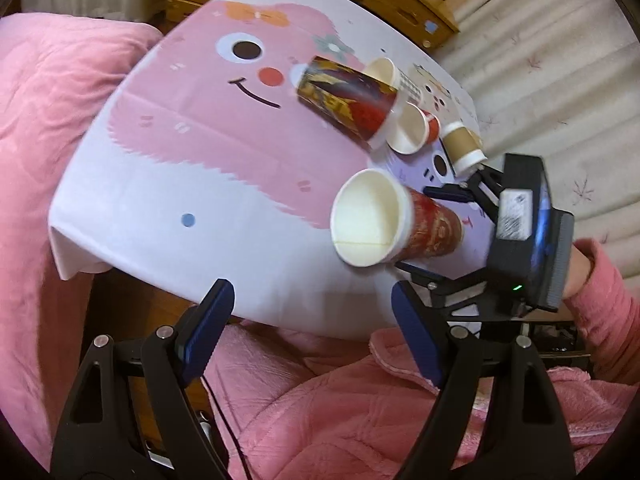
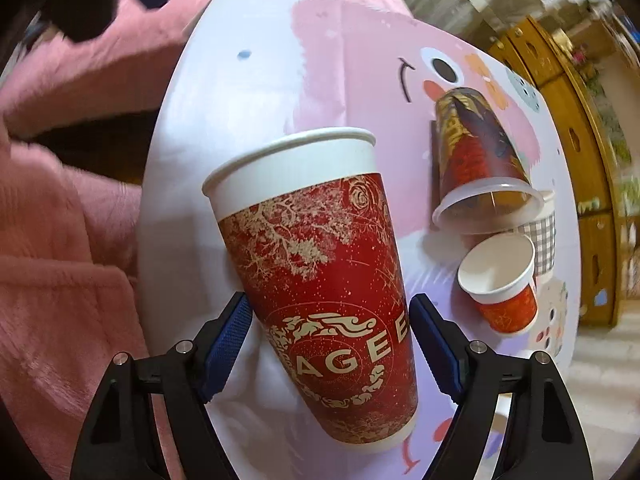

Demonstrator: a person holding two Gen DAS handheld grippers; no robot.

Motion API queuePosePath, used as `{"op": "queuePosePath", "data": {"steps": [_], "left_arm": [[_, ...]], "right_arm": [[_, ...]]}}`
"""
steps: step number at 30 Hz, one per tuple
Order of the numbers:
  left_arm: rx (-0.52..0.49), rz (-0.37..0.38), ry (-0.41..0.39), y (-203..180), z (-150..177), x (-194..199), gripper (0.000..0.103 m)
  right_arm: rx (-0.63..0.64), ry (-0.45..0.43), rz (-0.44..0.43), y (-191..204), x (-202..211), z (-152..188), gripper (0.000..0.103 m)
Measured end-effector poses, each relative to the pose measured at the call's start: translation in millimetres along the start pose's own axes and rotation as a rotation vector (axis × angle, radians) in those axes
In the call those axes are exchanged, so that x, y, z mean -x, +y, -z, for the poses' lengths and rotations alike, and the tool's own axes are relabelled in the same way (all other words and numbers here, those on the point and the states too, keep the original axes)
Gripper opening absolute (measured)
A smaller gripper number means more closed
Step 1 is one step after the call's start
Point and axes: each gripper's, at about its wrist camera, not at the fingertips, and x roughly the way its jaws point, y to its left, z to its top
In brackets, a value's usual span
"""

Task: Flip cup upright
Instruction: 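Grasp the tall red cup with the right tool while the left tool releases it, then hold the tall red cup mouth up in the right tool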

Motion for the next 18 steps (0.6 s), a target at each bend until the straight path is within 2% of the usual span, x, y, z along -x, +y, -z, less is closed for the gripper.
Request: {"op": "queuePosePath", "data": {"steps": [2, 5, 7, 8, 11, 13, 16, 18], "left_arm": [[-0.006, -0.001, -0.003, 2.1, -4.0, 2.9, 0.079], [-0.017, 0.002, -0.004, -1.2, -14.4, 2.0, 0.079], [-0.028, 0.004, 0.005, -6.4, -22.4, -1.0, 0.079], [-0.033, 0.006, 0.010, -9.7, -26.5, -3.0, 0.079], [-0.057, 0.009, 0.026, -23.7, -38.2, -10.1, 0.079], [-0.086, 0.007, 0.033, -35.1, -45.7, -15.0, 0.079], [-0.125, -0.007, 0.048, -51.4, -55.7, -23.3, 0.079], [-0.145, -0.008, 0.058, -61.2, -61.0, -29.3, 0.079]], "right_arm": [[-0.106, -0.010, -0.041, -10.4, 7.9, -2.8, 0.081], [-0.371, -0.009, -0.147, -42.1, 12.7, 0.9, 0.081], [-0.636, 0.038, -0.233, -67.1, 9.3, 14.7, 0.081], [-0.820, 0.060, -0.311, -81.9, 4.7, 28.6, 0.081], [-1.209, 0.028, -0.541, -102.8, -7.3, 66.2, 0.081], [-1.459, 0.048, -0.655, -108.1, -19.5, 93.1, 0.081], [-1.639, 0.002, -0.750, -108.6, -27.5, 112.4, 0.081], [-1.715, 0.012, -0.778, -107.0, -31.8, 119.6, 0.081]]}}
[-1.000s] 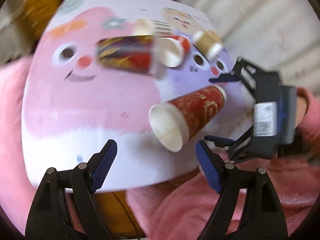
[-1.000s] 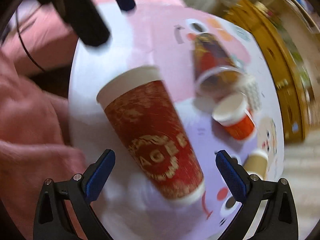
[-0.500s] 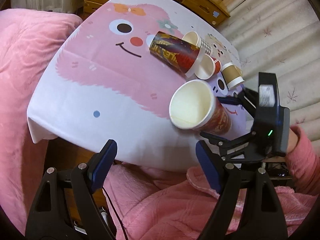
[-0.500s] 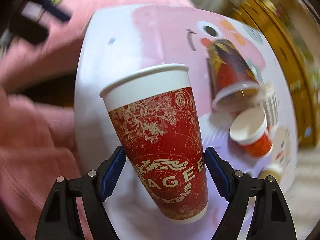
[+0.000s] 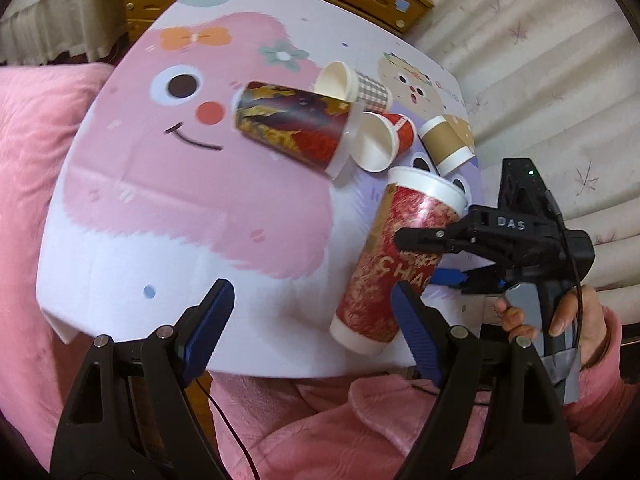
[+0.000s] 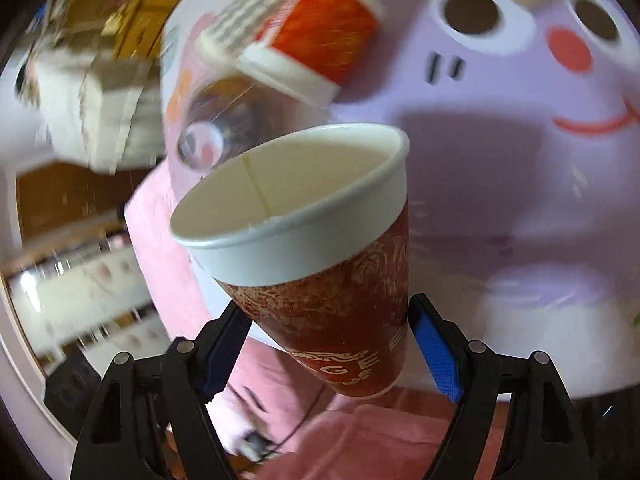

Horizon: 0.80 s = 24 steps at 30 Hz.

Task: Flip cup upright
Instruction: 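Hold the tall red cup mouth up in the right tool, then grasp the upright cup with the left tool while the right tool releases it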

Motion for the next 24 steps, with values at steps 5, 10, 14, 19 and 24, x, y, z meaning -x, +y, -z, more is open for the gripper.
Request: {"op": "queuePosePath", "data": {"steps": [5, 10, 14, 19, 24], "left_arm": [[-0.061, -0.018, 0.031, -19.5, -12.3, -16.2, 0.079], [-0.094, -0.029, 0.076, -29.8, -19.1, -31.8, 0.079], [-0.120, -0.047, 0.124, -36.0, -27.0, -48.8, 0.079], [-0.128, -0.056, 0.174, -45.0, -46.9, -75.7, 0.079], [-0.136, -0.097, 0.232, -61.0, -67.8, -109.7, 0.079]], "right_arm": [[-0.055, 0.018, -0.024, -5.7, -7.9, -1.7, 0.081], [-0.034, 0.048, -0.071, -2.1, -12.9, -12.6, 0.090], [-0.038, 0.037, -0.082, 2.2, -5.8, -16.9, 0.090], [-0.022, -0.001, -0.080, -11.3, 15.6, -19.2, 0.090], [-0.045, -0.048, -0.053, -25.6, 40.0, -21.1, 0.090]]}}
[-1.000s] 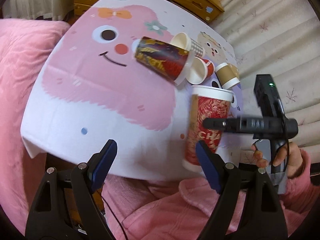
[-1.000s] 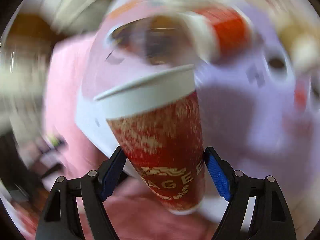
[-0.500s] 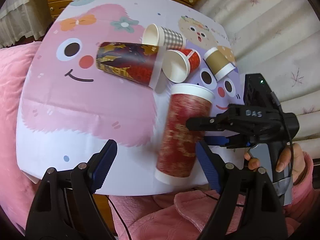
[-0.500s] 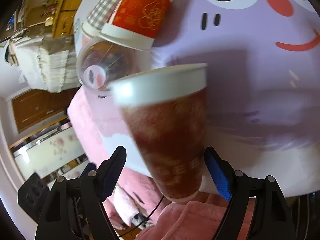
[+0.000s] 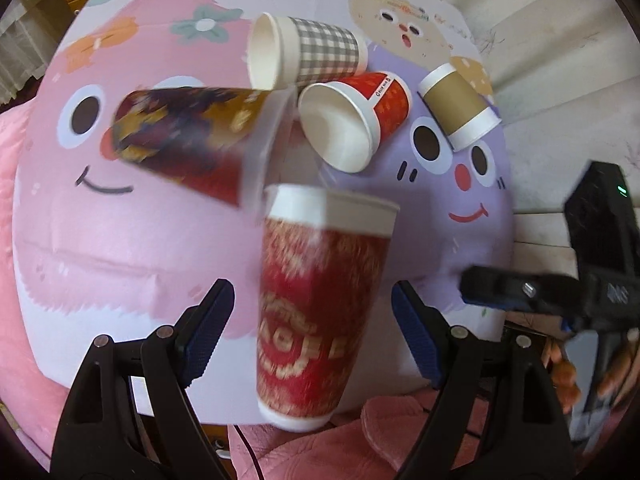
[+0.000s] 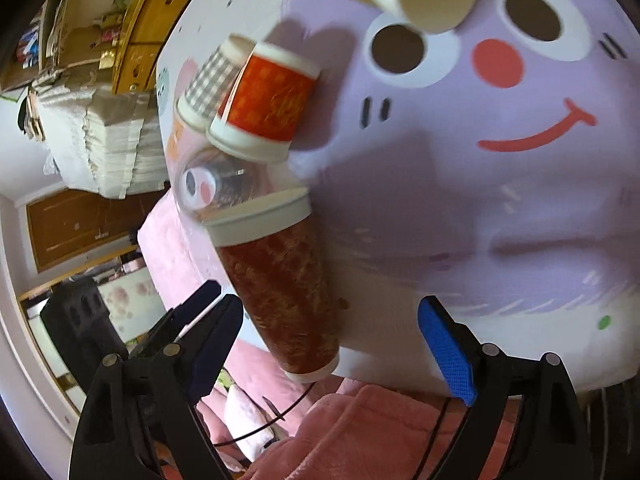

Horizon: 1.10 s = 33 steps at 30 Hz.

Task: Flip cup upright
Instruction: 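Grasp the upright cup with the left tool while the right tool releases it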

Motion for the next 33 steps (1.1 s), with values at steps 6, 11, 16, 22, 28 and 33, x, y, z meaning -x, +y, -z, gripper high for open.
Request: {"op": "queuePosePath", "data": {"steps": [6, 11, 16, 22, 28, 33], "left_arm": [[-0.041, -0.107, 0.080, -25.3, -15.9, -33.6, 0.079], [-0.098, -0.151, 0.085, -41.7, -14.1, -43.2, 0.077], [-0.158, -0.163, 0.018, -54.6, -1.8, -32.0, 0.075], [-0.155, -0.091, -0.209, -60.3, 12.8, 11.8, 0.075], [-0.212, -0.077, -0.444, -47.2, 44.3, 47.5, 0.074], [-0.301, -0.072, -0.570, -41.0, 79.7, 51.9, 0.074]], "right_arm": [[-0.040, -0.036, -0.011, -30.3, 21.8, -0.3, 0.090], [-0.084, -0.054, -0.020, -52.5, 33.1, 6.1, 0.091], [-0.089, -0.096, -0.007, -58.8, 45.2, 14.5, 0.091], [-0.060, -0.161, 0.005, -59.7, 66.1, 26.6, 0.091], [-0.019, -0.192, 0.015, -56.9, 75.2, 42.7, 0.091], [-0.003, -0.202, 0.046, -55.4, 75.8, 56.4, 0.091]]}}
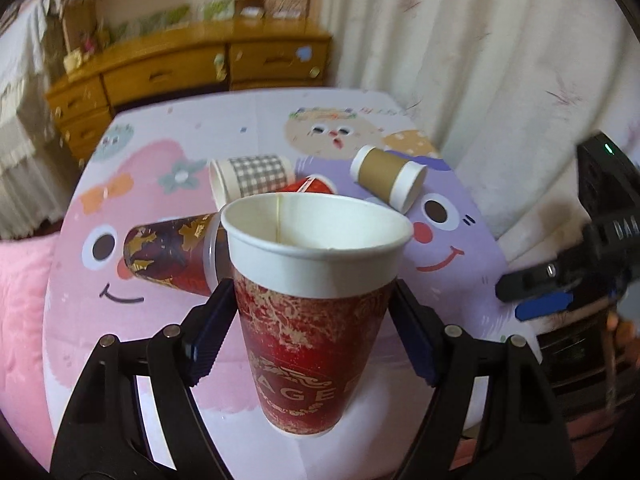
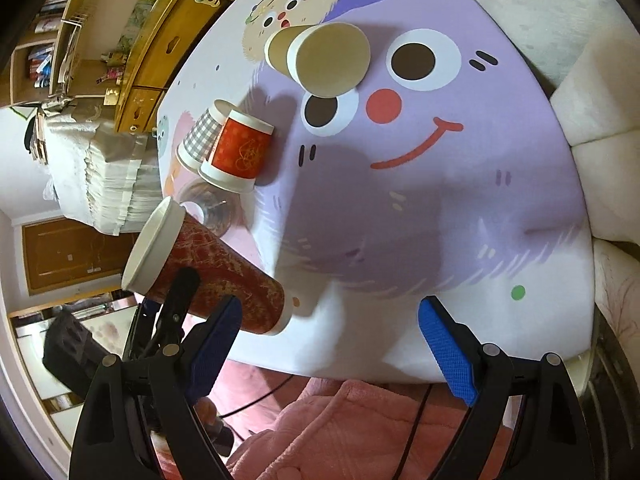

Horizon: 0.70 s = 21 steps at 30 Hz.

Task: Flip cup upright
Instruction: 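Grasp the upright cup with the left tool while the right tool releases it, then lower the upright cup onto the table with the left tool and open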

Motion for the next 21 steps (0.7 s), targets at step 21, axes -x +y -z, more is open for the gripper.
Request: {"op": "queuePosePath", "data": {"steps": [21], "left_arm": [[-0.028, 0.007, -0.130, -10.8, 26.5, 23.3, 0.076]], "right_arm": [[-0.028, -0.040, 0.066, 0.4, 3.0, 55.5, 0.091]]}}
